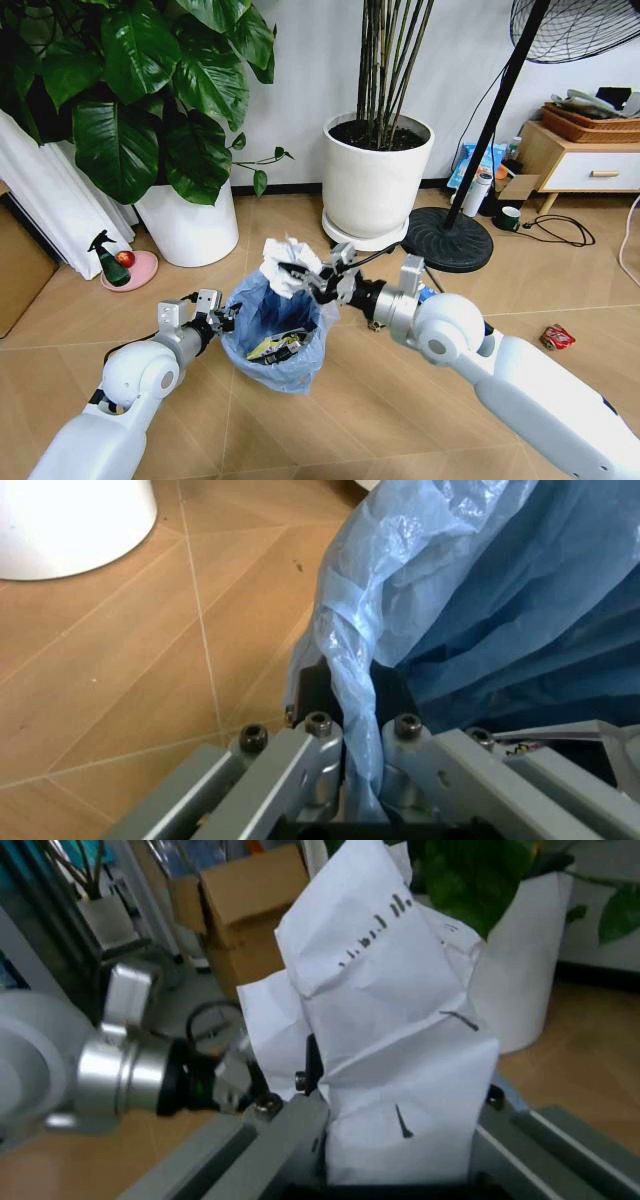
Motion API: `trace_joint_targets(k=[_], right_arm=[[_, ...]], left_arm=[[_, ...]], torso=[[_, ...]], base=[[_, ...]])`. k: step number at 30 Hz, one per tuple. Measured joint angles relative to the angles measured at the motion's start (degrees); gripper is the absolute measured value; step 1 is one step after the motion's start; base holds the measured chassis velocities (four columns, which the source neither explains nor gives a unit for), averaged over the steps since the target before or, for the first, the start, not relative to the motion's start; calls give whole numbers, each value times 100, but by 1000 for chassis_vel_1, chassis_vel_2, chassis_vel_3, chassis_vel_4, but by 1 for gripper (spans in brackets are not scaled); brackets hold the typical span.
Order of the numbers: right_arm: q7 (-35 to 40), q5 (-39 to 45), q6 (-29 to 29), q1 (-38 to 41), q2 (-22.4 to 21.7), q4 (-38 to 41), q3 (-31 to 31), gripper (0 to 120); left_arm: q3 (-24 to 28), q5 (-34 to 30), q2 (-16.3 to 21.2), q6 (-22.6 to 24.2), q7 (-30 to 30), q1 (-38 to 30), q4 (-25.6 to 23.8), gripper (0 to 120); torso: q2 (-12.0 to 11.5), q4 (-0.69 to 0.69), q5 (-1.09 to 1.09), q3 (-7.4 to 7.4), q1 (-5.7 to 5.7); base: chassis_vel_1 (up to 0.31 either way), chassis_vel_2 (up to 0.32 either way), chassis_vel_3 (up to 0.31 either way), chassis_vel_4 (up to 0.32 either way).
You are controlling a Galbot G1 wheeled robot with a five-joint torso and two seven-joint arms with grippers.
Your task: Pick up the trash bin and place the garbage on the floor into it.
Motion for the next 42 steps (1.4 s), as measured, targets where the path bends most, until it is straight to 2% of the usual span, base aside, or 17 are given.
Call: trace_joint_targets(k=[3, 7, 8, 10, 11, 14, 17, 19, 23, 27, 34, 42], right_arm=[[67, -124, -73, -141, -35, -19, -29, 5], [142, -279, -84, -211, -30, -93, -76, 26], [142, -279, -84, -211, -30, -93, -76, 26], [189, -298, -83, -212, -14, -114, -113, 36], [189, -298, -83, -212, -14, -114, -113, 36], [258, -300, -75, -171, 22, -141, -177, 51], [263, -299, -71, -131, 41, -155, -205, 55], [291, -301, -55, -5, 112, -273, -301, 70], [295, -314, -39, 91, 165, -357, -378, 77], [294, -328, -18, 181, 193, -438, -450, 97], [319, -336, 11, 185, 199, -447, -411, 100], [608, -330, 18, 103, 188, -427, 198, 100]], left_arm=[[0, -16, -13, -1, 7, -10, 2, 0], [20, -16, -47, -6, 14, -12, -13, 0], [20, -16, -47, -6, 14, -12, -13, 0], [22, -16, -59, -13, 15, -4, -35, 0], [22, -16, -59, -13, 15, -4, -35, 0], [21, -14, -64, -16, 18, 4, -50, 0], [18, -13, -66, -19, 20, 5, -56, 0], [4, -11, -70, -21, 24, 9, -71, 0], [-4, -11, -73, -22, 26, 18, -85, 0], [-33, -9, -75, -26, 30, 33, -100, 0], [-37, 4, -97, -33, 34, 31, -101, 0], [-76, 21, -95, -37, 48, 49, -88, 0]], torso=[[0, -2, -1, 0, 0], [0, -1, -1, 0, 0], [0, -1, -1, 0, 0], [0, -1, -1, 0, 0], [0, -1, -1, 0, 0], [0, 0, -1, 0, 0], [0, 0, -1, -1, 0], [0, 0, -1, 0, 0], [0, 0, -1, 0, 0], [0, 0, -1, 0, 0], [0, 0, 0, 0, 0], [0, 0, -1, -1, 0]], base=[[0, 0, 0, 0], [0, 0, 0, 0], [0, 0, 0, 0], [0, 0, 0, 0], [0, 0, 0, 0], [0, 0, 0, 0], [0, 0, 0, 0], [0, 0, 0, 0], [0, 0, 0, 0], [0, 0, 0, 0], [0, 0, 0, 0], [0, 0, 0, 0]])
